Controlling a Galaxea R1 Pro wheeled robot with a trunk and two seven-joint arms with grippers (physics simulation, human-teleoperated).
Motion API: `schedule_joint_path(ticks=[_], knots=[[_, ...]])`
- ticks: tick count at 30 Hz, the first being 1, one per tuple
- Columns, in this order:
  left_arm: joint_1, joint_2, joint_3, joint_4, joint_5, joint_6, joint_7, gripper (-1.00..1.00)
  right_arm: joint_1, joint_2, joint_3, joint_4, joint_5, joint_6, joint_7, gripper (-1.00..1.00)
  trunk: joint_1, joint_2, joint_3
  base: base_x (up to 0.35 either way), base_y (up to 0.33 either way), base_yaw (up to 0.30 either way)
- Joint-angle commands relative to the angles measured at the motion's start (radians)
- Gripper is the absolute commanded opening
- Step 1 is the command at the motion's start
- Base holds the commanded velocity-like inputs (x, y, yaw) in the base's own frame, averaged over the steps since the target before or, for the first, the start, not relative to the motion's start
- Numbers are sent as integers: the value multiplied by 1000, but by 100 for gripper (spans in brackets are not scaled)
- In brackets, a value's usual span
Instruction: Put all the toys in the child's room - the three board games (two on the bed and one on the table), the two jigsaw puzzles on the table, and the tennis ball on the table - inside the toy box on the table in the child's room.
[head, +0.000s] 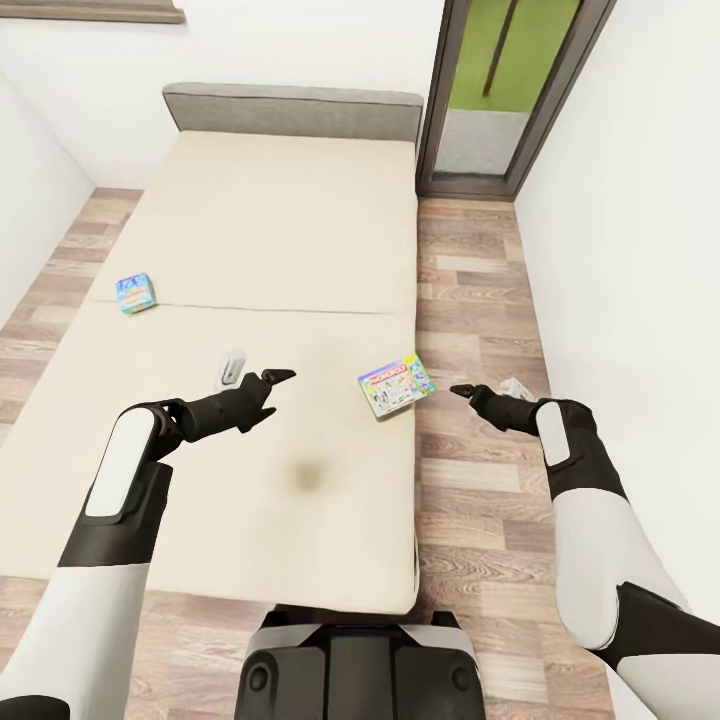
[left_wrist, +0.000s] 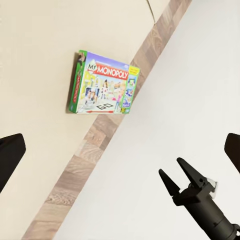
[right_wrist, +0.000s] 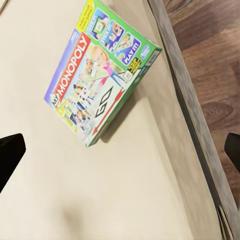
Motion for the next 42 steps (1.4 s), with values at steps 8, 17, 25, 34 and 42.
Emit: schedule_joint_path(ticks=[8,17,25,34,42], knots=[[-1,3,-1,7,11,2,10,100,-1,1,-3,3,5,5,8,100,1,-2,-10,0,0,0],[-6,5,2,29,15,2,9,100,-1,2,-1,5,3,5,8,100,1,-2,-24,0,0,0],[-61,13,13,34,21,2,10,100,-8,2,0,4,0,5,9,100,1,-2,-36,0,0,0],[-93,14,15,38,23,2,10,100,-26,2,0,4,-13,5,8,100,1,-2,-51,0,0,0],[-103,14,16,45,25,2,10,100,-34,2,0,6,-18,4,7,100,1,-2,-64,0,0,0]])
